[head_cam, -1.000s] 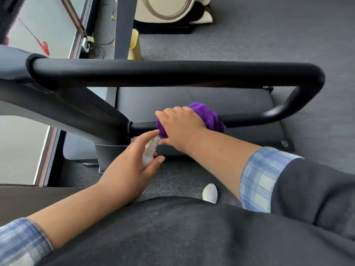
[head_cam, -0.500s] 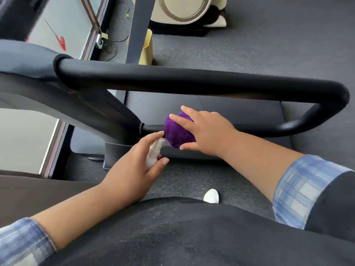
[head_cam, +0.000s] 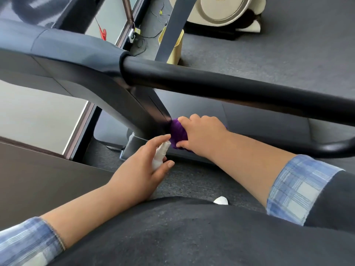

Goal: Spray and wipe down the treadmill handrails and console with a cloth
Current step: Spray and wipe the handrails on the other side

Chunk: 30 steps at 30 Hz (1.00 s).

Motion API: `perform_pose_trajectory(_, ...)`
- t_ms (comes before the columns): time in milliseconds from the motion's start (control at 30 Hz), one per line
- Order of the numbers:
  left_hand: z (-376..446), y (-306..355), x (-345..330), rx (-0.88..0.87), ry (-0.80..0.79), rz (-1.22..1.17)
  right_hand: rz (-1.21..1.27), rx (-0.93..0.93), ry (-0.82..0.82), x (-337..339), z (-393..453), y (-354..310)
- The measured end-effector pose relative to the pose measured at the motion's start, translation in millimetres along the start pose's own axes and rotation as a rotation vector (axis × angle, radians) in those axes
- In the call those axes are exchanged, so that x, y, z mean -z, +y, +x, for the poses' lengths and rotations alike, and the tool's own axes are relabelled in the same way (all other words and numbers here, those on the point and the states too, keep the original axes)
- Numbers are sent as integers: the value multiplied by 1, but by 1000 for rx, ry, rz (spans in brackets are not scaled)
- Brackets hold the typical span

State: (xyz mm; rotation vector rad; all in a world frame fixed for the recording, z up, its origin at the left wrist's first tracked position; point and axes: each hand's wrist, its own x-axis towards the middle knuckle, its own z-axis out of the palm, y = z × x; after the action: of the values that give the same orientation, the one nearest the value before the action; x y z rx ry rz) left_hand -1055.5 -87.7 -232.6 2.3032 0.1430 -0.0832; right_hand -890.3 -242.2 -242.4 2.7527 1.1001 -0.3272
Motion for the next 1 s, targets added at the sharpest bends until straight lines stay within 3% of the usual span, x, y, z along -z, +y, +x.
perform_pose_trajectory(100, -1, 3, 7, -29, 0, 12, -148, -29, -72, 15, 6, -14)
perform_pose_trajectory(200, -2, 4, 14, -45, -4, 22, -35, -58, -104, 18, 12, -30)
perform_pose_trajectory(300, -5, 1, 21, -59, 3, 29, 66, -69, 8, 6, 10, -27)
perform_pose_trajectory(500, -8, -1, 24, -79, 18, 28, 17, -65, 143, -11, 5, -22)
perform_pose_trajectory(767, 2, 16, 12, -175, -8, 63, 51, -83, 191, -11, -2, -19)
perform_pose_trajectory(1000, 2, 52, -15, -171, 17, 63, 28, -107, 187, -14, -52, 45)
